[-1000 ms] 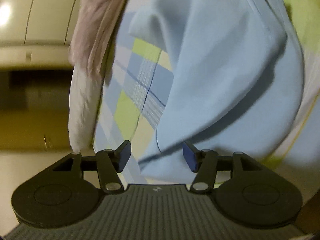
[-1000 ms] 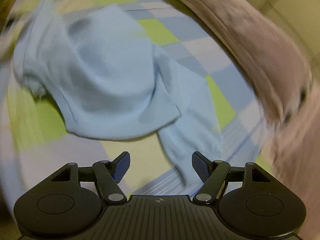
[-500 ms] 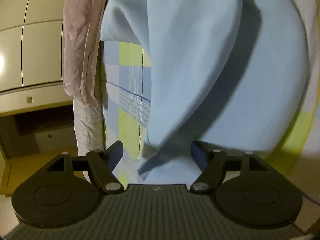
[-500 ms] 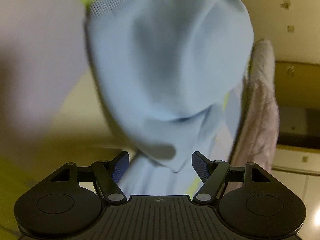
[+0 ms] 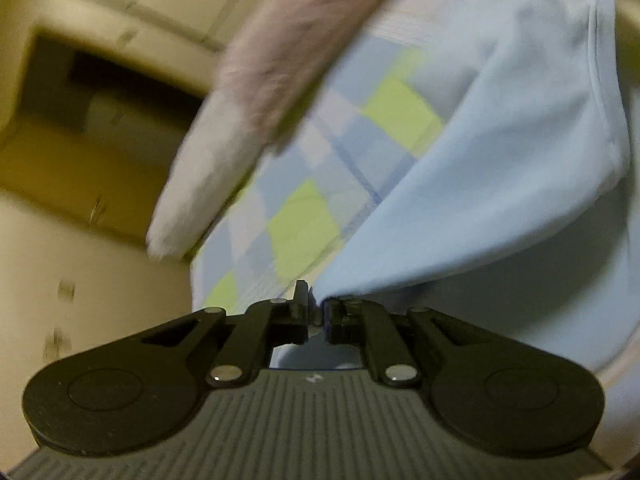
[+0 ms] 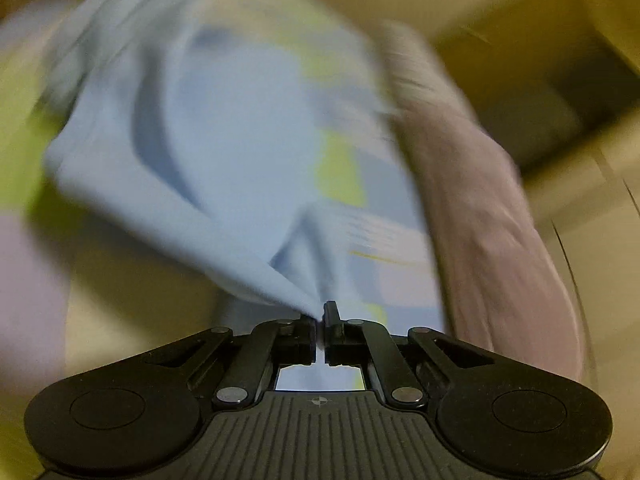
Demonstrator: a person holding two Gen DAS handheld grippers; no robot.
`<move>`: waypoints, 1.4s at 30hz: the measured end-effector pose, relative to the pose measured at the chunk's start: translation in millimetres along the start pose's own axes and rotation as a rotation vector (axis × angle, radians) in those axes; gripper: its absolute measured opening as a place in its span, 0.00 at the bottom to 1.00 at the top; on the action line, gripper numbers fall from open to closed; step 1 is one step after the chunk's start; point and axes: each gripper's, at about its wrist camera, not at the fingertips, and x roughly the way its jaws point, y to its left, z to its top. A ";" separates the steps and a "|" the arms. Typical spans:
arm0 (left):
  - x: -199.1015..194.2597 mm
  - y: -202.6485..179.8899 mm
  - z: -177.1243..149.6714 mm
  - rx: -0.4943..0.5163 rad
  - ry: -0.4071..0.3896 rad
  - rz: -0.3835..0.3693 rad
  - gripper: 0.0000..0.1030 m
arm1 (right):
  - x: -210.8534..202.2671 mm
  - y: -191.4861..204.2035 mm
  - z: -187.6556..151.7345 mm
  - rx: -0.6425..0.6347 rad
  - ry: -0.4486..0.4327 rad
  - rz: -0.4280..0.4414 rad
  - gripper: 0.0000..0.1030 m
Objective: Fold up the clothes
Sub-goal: 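Lift the sweatshirt with both grippers and shake it out, then release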
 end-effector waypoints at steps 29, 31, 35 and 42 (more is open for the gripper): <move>-208.8 210.4 10.9 -0.512 -0.663 -0.131 0.06 | -397.1 -70.3 198.9 0.542 -0.042 -0.900 0.01; -212.6 215.4 8.4 -0.517 -0.642 -0.140 0.07 | -397.6 -62.5 207.4 0.535 -0.018 -0.884 0.01; -210.1 223.6 11.3 -0.505 -0.597 -0.145 0.07 | -382.5 -73.7 207.1 0.511 0.009 -0.837 0.01; -106.2 214.1 84.9 -0.476 -0.424 -0.193 0.07 | -283.8 -144.7 172.1 0.523 0.076 -0.699 0.01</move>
